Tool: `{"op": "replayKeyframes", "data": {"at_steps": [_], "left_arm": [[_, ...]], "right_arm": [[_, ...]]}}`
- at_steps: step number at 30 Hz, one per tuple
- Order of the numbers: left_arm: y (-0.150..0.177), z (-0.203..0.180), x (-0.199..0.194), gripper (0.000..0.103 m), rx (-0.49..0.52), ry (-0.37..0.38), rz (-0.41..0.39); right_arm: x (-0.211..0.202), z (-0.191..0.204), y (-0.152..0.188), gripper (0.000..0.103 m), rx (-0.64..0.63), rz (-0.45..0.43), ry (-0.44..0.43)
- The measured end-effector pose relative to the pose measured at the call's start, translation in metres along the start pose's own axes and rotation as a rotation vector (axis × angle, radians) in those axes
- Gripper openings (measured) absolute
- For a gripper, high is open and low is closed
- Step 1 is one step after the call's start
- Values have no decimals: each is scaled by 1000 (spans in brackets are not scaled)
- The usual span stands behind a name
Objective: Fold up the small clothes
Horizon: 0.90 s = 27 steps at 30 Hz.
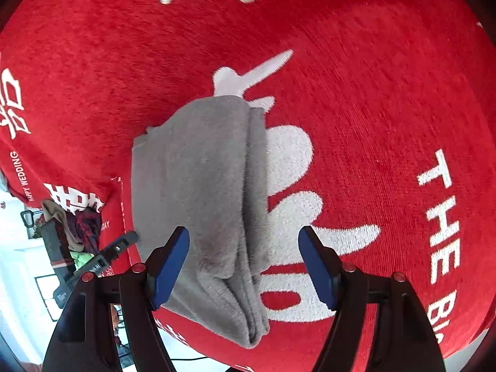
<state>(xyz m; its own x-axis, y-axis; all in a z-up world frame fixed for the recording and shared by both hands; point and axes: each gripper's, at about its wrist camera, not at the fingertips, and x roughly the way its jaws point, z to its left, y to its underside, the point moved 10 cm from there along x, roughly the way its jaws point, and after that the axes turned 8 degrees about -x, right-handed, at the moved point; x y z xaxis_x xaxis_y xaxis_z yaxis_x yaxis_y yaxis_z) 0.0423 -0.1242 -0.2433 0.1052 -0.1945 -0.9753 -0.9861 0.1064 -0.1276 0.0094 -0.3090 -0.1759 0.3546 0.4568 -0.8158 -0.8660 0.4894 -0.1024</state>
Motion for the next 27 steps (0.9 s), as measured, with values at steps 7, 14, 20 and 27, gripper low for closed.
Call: {"op": "replayKeyframes", "data": {"at_steps": [7,14,20,27], "left_arm": [[-11,-3,20,84,-10,86,49],[-4,-17,39,84,-13,265,188],[6,-38,46,84,29,361,256],[7,-68,53,90,93,335,267]], "right_arm": [[25,-1,-17,76,49,14,-133],[33,0,-17,76,27,66,-251],[47,11,-17,76,3,109,-392],[74,54,-19,78,-129,156,-425]]}}
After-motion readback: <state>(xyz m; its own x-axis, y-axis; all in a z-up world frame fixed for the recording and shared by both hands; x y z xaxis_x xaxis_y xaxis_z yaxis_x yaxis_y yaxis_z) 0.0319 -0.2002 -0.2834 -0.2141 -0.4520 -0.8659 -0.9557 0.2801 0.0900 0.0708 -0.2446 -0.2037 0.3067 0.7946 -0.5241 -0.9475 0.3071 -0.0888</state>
